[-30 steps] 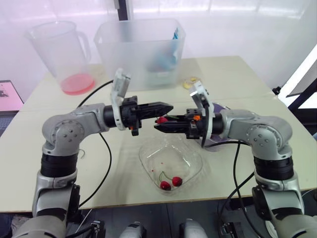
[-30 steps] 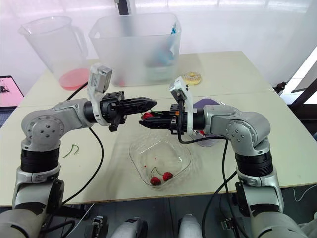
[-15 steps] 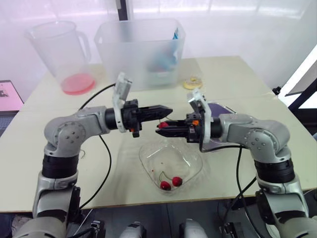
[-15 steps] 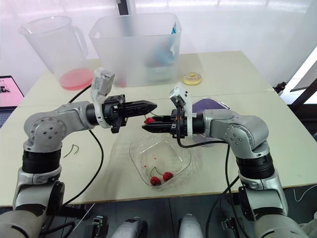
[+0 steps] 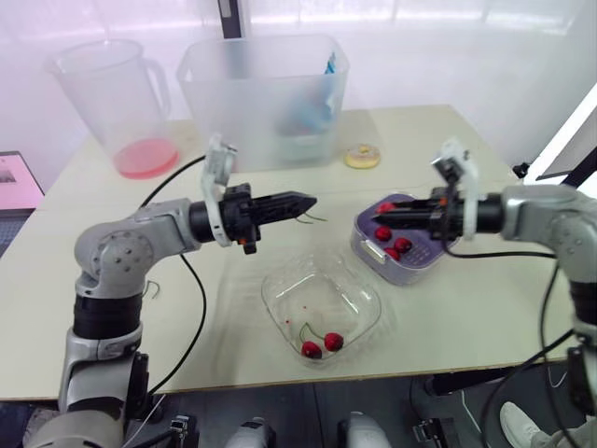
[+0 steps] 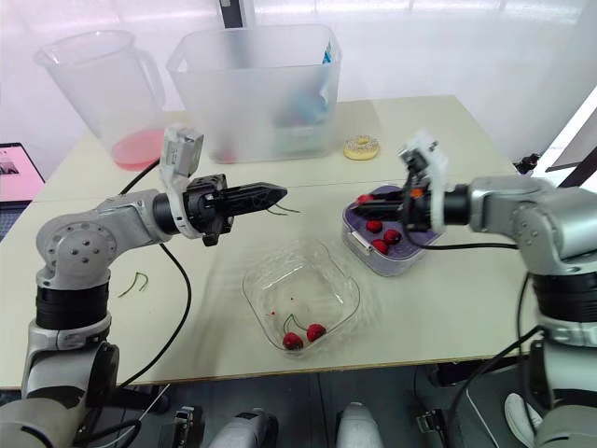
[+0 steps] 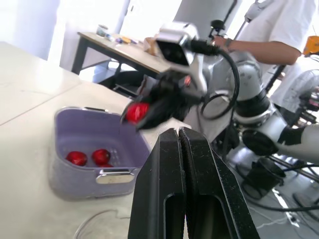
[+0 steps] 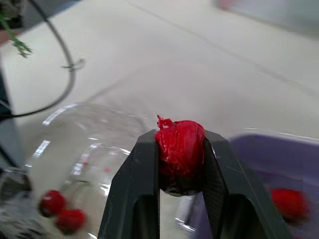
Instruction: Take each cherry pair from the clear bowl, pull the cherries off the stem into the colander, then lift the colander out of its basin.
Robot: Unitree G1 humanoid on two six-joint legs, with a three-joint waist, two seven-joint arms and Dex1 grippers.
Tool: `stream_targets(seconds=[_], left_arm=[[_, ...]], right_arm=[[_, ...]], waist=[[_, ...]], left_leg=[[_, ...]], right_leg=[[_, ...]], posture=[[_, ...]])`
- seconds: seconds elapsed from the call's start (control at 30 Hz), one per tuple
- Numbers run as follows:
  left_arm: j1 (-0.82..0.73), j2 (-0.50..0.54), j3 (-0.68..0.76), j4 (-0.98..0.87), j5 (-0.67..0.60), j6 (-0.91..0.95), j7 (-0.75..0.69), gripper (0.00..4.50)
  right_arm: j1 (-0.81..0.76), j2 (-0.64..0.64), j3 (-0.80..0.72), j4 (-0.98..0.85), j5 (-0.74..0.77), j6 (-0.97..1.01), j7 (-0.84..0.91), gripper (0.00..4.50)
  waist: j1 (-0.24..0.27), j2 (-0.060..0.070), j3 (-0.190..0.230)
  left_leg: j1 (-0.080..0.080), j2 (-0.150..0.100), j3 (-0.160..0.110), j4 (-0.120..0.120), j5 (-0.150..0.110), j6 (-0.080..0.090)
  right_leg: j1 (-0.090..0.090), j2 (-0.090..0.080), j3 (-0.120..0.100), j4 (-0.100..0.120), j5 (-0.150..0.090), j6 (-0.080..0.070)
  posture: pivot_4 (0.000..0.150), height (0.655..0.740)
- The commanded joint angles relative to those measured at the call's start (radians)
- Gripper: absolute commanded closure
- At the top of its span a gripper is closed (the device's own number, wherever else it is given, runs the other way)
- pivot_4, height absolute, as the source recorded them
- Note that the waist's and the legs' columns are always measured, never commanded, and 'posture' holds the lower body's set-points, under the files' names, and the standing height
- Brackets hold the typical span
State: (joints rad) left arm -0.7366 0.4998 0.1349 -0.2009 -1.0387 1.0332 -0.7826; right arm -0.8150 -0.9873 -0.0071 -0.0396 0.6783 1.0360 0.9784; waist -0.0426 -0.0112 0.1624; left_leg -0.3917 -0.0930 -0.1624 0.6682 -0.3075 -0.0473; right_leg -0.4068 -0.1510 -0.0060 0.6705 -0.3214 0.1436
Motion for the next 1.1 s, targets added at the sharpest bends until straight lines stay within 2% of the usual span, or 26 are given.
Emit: stream_targets(seconds=[0.03,0.23,0.43,0.63,0.73,0.9,1.0,1.1], left_arm=[[0.025,0.015,0.035,-0.048,-0.017,-0.023,0.005,4.50],[0.060,0.014,0.045,-0.070,-0.019,-0.031,0.024,4.50],[0.079,0.015,0.054,-0.104,-0.036,-0.031,0.059,4.50],[0.105,0.021,0.054,-0.120,-0.041,-0.037,0.071,4.50],[0.108,0.021,0.053,-0.120,-0.039,-0.038,0.070,4.50],[0.097,0.020,0.047,-0.100,-0.029,-0.045,0.059,4.50],[0.091,0.019,0.041,-0.095,-0.027,-0.046,0.053,4.50],[0.079,0.023,0.036,-0.090,-0.025,-0.042,0.049,4.50]], right_arm=[[-0.057,-0.053,0.092,0.165,-0.187,-0.144,0.032,3.43],[-0.096,0.030,0.211,0.342,-0.354,-0.311,0.080,3.43],[-0.149,0.110,0.246,0.530,-0.483,-0.459,0.084,3.43],[-0.189,0.145,0.265,0.643,-0.575,-0.548,0.117,3.43],[-0.212,0.147,0.252,0.650,-0.595,-0.552,0.141,2.48],[-0.224,0.118,0.209,0.589,-0.582,-0.519,0.187,0.06],[-0.219,0.093,0.178,0.527,-0.562,-0.475,0.215,0.02],[-0.215,0.026,0.101,0.372,-0.463,-0.369,0.302,0.02]], waist=[[0.000,0.000,0.000],[-0.005,0.000,0.000],[0.002,0.000,0.000],[-0.002,0.000,0.000],[-0.002,0.000,0.000],[0.001,0.000,0.000],[0.002,0.000,0.000],[0.001,0.000,0.000]], left_leg=[[0.000,0.000,0.001,0.000,0.000,0.000],[0.000,0.001,0.003,-0.001,0.000,0.000],[0.000,0.000,0.003,0.000,0.000,0.000],[0.000,0.000,0.002,0.000,0.000,0.000],[0.000,0.001,0.002,0.000,0.000,0.000],[0.000,0.000,0.001,0.000,0.000,0.000],[0.000,0.000,0.001,0.000,0.000,0.000],[0.000,0.000,0.001,-0.001,0.000,0.000]], right_leg=[[0.000,0.000,0.000,0.000,0.000,0.000],[-0.001,0.000,0.000,0.000,0.000,0.000],[-0.001,-0.001,0.001,0.000,0.000,0.000],[-0.001,0.000,0.001,0.000,0.000,0.000],[-0.001,0.000,0.001,0.000,0.000,0.000],[-0.001,0.000,0.001,0.000,0.000,0.000],[-0.001,-0.001,0.000,0.000,0.000,0.000],[-0.001,0.000,0.000,-0.001,0.000,0.000]], posture=[[0.150,0.7400],[0.150,0.7400],[0.150,0.7400],[0.150,0.7400],[0.150,0.7400],[0.150,0.7400],[0.150,0.7400],[0.150,0.7400]])
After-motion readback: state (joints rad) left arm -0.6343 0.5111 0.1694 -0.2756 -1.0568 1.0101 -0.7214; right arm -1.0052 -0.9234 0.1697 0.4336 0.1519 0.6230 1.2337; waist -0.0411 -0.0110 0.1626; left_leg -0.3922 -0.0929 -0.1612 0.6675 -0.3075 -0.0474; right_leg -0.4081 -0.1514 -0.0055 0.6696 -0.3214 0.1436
